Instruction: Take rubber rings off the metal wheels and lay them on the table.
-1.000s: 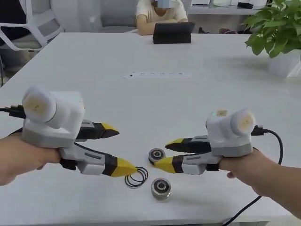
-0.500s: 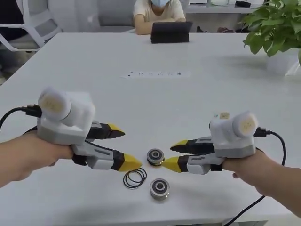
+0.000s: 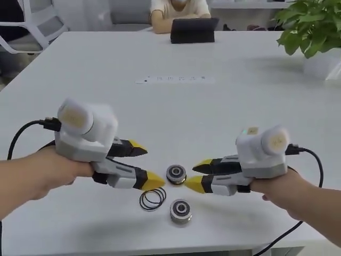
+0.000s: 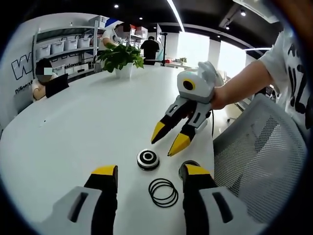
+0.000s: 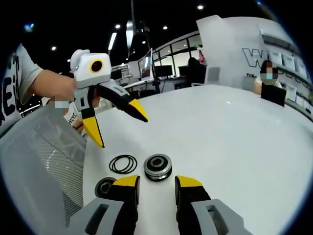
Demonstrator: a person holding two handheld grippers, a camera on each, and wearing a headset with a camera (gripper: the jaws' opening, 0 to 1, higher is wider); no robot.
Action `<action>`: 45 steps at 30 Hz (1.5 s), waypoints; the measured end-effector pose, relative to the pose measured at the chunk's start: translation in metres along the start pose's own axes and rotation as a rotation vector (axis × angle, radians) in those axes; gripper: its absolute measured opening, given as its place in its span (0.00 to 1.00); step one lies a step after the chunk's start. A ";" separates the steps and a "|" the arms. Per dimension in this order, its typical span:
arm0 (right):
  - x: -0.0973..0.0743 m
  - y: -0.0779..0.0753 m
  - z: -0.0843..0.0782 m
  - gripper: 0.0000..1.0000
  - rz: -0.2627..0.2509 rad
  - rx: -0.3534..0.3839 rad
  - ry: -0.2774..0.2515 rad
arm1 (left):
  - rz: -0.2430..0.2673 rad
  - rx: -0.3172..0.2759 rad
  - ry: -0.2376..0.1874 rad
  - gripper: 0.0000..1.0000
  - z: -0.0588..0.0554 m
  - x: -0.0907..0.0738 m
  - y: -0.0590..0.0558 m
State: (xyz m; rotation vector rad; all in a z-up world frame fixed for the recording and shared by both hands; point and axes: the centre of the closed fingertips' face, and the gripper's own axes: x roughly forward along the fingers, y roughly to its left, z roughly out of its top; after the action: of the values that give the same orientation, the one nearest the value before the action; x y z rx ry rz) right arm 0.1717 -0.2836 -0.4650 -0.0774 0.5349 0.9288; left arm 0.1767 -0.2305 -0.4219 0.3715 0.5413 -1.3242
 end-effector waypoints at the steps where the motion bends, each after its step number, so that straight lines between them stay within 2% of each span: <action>1: 0.001 0.000 0.000 0.26 0.001 0.002 -0.001 | -0.003 -0.001 0.001 0.49 0.000 0.001 0.000; 17: 0.011 -0.004 -0.007 0.19 0.019 0.013 0.002 | -0.034 -0.012 0.016 0.39 -0.005 0.023 -0.001; 27: 0.015 -0.005 -0.007 0.15 0.027 0.009 -0.006 | -0.041 -0.008 0.013 0.31 -0.003 0.035 0.001; 45: 0.016 -0.006 -0.007 0.11 0.034 -0.012 -0.021 | -0.050 0.033 0.038 0.17 -0.007 0.053 0.003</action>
State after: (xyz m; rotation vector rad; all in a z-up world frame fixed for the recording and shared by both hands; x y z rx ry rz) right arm 0.1808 -0.2774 -0.4796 -0.0700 0.5126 0.9653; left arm 0.1863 -0.2694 -0.4580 0.4137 0.5645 -1.3781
